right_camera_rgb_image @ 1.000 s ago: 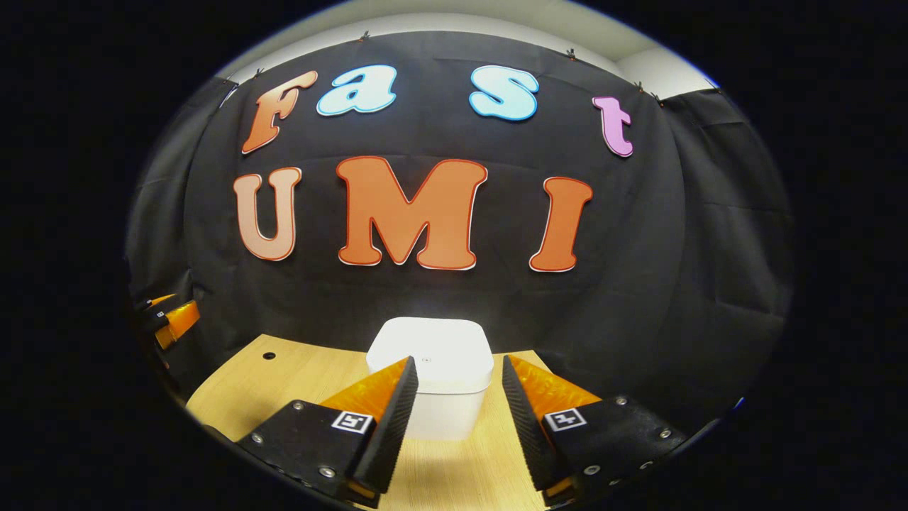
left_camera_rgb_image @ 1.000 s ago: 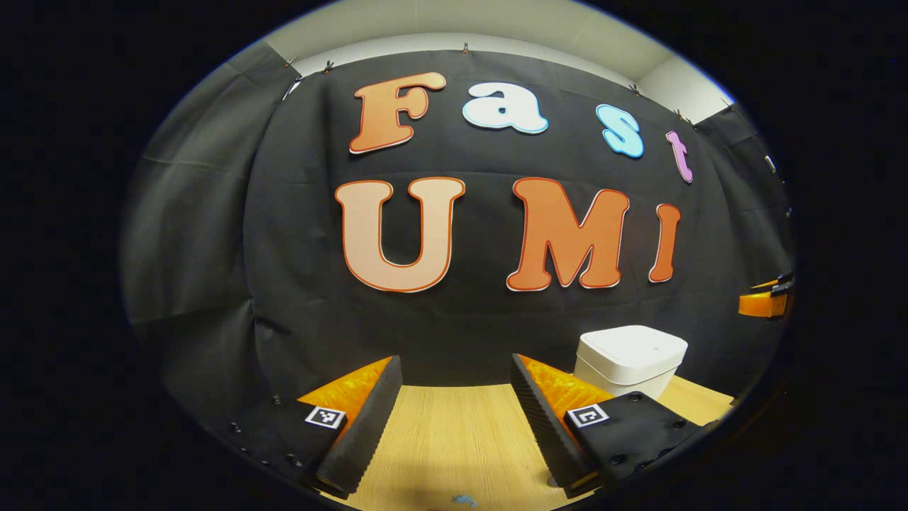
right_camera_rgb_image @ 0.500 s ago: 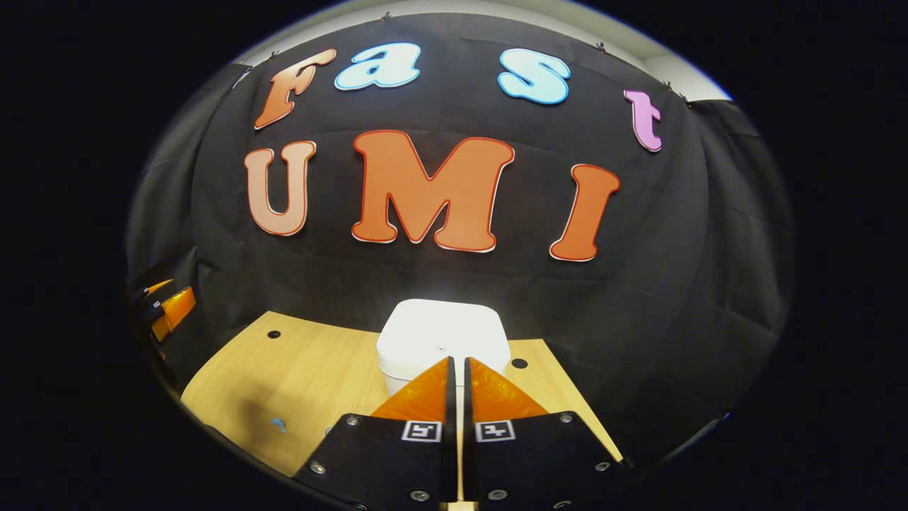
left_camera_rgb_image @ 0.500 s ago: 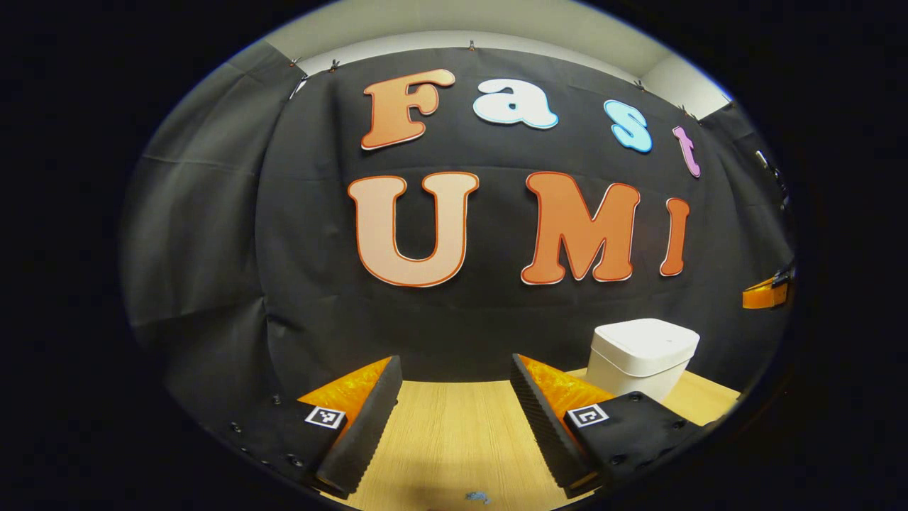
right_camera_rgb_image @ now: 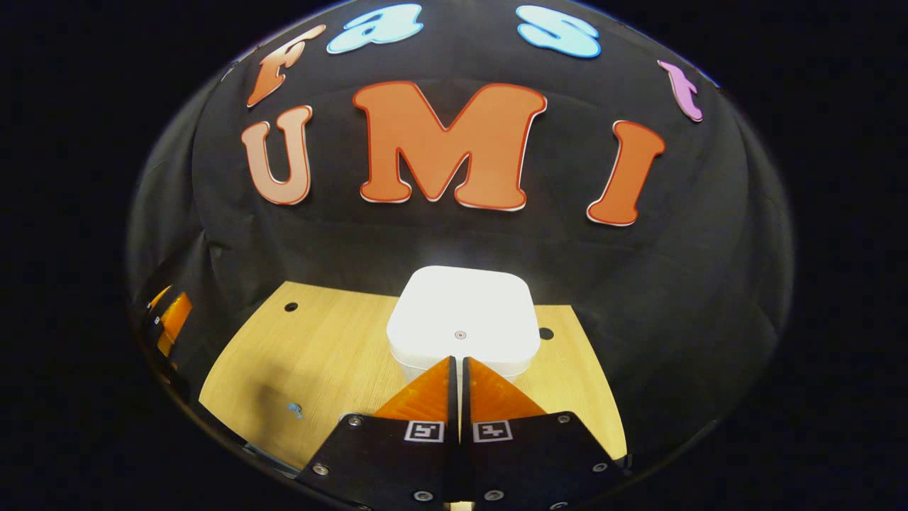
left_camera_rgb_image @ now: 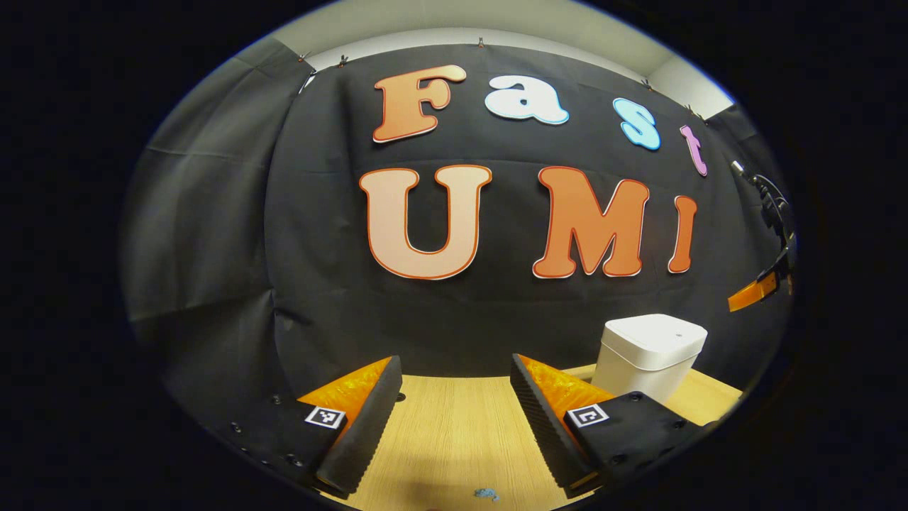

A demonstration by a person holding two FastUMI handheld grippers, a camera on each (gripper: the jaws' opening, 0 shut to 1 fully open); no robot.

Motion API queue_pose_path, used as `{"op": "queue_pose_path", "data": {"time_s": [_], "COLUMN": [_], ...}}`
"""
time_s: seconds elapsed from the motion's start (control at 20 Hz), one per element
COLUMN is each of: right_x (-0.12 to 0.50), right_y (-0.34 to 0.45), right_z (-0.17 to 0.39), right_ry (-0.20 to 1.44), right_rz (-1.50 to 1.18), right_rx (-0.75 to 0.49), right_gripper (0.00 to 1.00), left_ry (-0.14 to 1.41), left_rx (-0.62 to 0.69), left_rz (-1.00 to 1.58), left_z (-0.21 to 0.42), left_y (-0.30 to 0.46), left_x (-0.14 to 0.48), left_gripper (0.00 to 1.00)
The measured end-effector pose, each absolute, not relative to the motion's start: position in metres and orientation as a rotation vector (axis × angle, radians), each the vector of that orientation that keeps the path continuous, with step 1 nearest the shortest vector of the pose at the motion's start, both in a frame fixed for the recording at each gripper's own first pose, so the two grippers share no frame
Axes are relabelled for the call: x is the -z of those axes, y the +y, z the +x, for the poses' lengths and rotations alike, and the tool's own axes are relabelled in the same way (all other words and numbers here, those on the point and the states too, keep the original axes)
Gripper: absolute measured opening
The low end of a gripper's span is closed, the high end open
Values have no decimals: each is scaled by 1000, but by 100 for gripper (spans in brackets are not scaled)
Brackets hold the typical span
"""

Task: Press the lid of the desktop garbage bin to open it, pick up the crumpled paper on the desktop and throw it into the bin, then pick up the pop can on the desktop and drop it into the bin, and finally close the garbage bin lid.

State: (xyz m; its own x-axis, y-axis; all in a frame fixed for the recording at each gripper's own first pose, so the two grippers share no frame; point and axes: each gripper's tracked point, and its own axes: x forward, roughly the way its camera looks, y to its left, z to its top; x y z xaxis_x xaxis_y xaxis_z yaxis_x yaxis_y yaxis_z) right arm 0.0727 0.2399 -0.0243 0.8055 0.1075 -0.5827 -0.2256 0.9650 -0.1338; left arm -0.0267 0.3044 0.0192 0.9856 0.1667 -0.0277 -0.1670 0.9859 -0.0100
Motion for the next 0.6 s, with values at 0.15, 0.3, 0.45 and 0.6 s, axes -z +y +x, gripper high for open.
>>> {"op": "queue_pose_path", "data": {"time_s": [0.15, 0.3, 0.45, 0.6], "right_x": [35, 43, 50, 58], "right_y": [243, 242, 250, 258], "right_z": [93, 115, 135, 147], "right_ry": [703, 769, 829, 859], "right_rz": [-181, -207, -194, -222], "right_rx": [-206, -205, -217, -226], "right_gripper": [0, 0, 0, 1], "left_ry": [37, 45, 52, 65], "left_rx": [-177, -189, -208, -226], "left_rz": [-22, -29, -29, -29], "left_z": [-27, -28, -29, -30], "left_y": [312, 320, 329, 338], "left_x": [-14, -11, -8, 0], "left_gripper": [100, 98, 98, 98]}}
